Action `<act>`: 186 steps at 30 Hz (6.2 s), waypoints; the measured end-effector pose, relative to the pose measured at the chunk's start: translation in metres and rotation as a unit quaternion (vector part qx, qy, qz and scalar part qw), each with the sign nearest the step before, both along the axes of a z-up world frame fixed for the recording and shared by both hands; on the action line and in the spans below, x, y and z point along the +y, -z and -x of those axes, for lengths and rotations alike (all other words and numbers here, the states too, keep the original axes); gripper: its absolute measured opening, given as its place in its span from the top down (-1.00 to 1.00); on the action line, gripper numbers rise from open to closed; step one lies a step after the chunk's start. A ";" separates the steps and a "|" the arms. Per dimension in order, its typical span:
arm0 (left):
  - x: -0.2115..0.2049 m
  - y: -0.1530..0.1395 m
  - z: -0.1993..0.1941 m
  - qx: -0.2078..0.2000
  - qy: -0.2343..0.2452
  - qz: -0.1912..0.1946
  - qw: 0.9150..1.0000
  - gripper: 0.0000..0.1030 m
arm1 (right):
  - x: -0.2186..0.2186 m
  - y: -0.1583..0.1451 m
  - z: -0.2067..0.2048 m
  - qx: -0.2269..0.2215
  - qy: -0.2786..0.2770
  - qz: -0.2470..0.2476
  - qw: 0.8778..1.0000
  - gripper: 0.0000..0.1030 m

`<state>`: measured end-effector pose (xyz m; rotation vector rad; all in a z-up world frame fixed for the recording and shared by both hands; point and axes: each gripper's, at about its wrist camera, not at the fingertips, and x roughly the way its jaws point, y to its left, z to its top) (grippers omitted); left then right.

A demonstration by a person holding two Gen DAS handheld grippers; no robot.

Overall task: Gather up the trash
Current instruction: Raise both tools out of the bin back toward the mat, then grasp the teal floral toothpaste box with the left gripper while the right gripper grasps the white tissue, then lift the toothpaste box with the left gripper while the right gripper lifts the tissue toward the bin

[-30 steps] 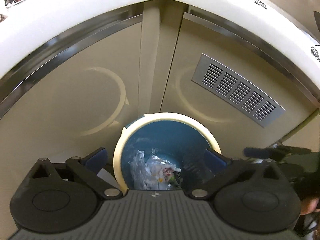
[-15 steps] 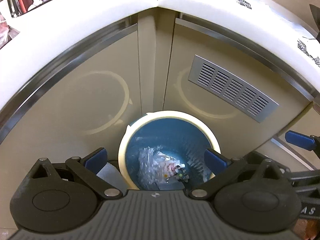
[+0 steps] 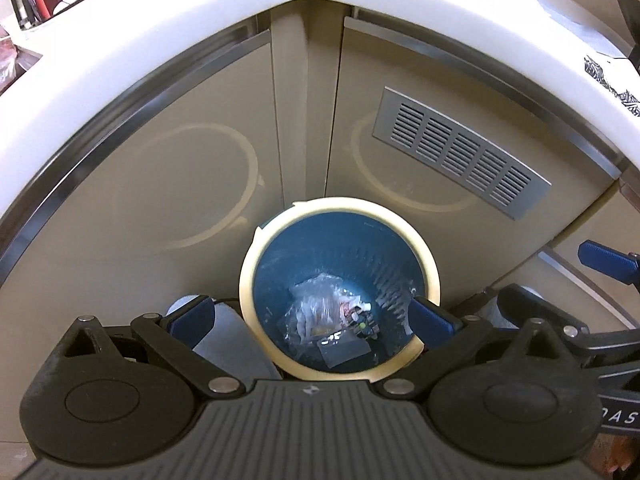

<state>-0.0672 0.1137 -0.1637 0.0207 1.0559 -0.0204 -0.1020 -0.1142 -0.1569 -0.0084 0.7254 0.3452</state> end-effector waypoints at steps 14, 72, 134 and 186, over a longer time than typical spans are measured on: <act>0.003 0.019 -0.011 0.097 0.003 0.035 0.995 -0.99 | -0.007 0.001 -0.002 0.006 0.013 -0.009 1.000 -0.99; -0.098 -0.185 -0.214 -0.167 0.025 0.063 0.984 -0.99 | -0.119 -0.133 -0.215 -0.177 0.217 -0.058 0.958 -1.00; -0.112 -0.159 -0.343 -0.141 0.020 0.044 0.989 0.17 | -0.142 -0.108 -0.293 -0.223 0.236 -0.092 0.941 0.95; 0.002 -0.031 0.046 -0.128 0.037 -0.019 0.991 0.17 | 0.015 -0.062 0.049 -0.115 -0.040 0.011 0.993 0.95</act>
